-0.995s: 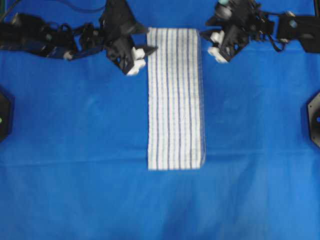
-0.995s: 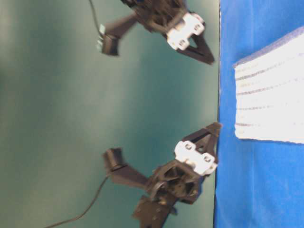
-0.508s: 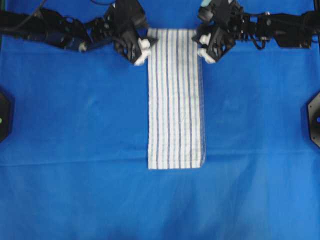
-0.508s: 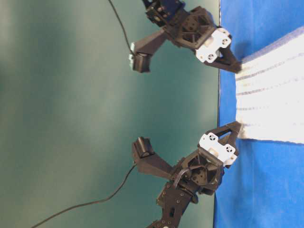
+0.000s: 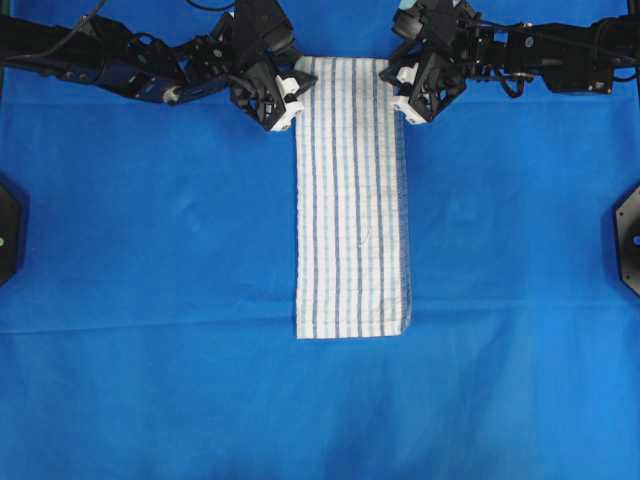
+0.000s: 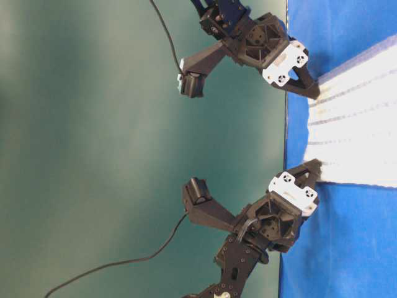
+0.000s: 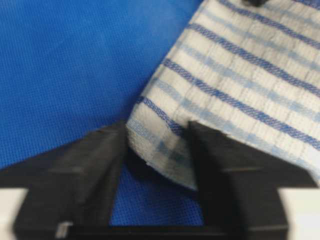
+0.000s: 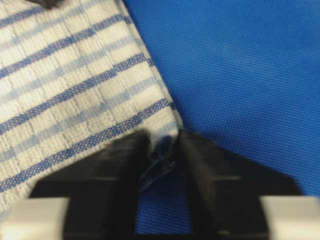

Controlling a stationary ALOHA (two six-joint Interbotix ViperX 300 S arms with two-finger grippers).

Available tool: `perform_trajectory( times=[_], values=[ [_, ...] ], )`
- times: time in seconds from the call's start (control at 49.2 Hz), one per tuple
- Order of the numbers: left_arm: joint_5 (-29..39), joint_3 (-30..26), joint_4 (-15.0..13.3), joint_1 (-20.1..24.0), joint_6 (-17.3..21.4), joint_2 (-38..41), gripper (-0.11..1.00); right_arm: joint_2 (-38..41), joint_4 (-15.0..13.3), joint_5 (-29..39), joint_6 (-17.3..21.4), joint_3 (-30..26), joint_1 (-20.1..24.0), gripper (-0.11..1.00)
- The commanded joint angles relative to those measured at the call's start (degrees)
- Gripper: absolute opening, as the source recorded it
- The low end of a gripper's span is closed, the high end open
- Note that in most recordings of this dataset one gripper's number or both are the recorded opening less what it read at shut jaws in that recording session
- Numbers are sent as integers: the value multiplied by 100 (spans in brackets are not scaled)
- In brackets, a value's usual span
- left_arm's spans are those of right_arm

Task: Fold the blue towel.
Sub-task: 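Move both grippers to the towel's far end and pinch its corners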

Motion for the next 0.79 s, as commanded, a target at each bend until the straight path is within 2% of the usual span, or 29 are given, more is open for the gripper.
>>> perform_trajectory(
  times=[0.0, 0.061, 0.142, 0.447, 0.772],
  values=[
    [62, -70, 9, 9, 53, -70, 29, -70, -9, -18, -9, -62, 9, 21],
    [88, -70, 0, -9, 149, -70, 16, -70, -9, -35, -9, -53, 35, 8],
    [88, -79, 0, -53, 220, -70, 3, -70, -9, -35, -18, -44, 62, 7],
    [88, -79, 9, -53, 281, -114, 3, -158, -9, 0, 18, 0, 70, 7],
    [264, -88, 0, -26, 633, -729, 3, -914, 9, 70, 62, 264, 70, 7]
  ],
)
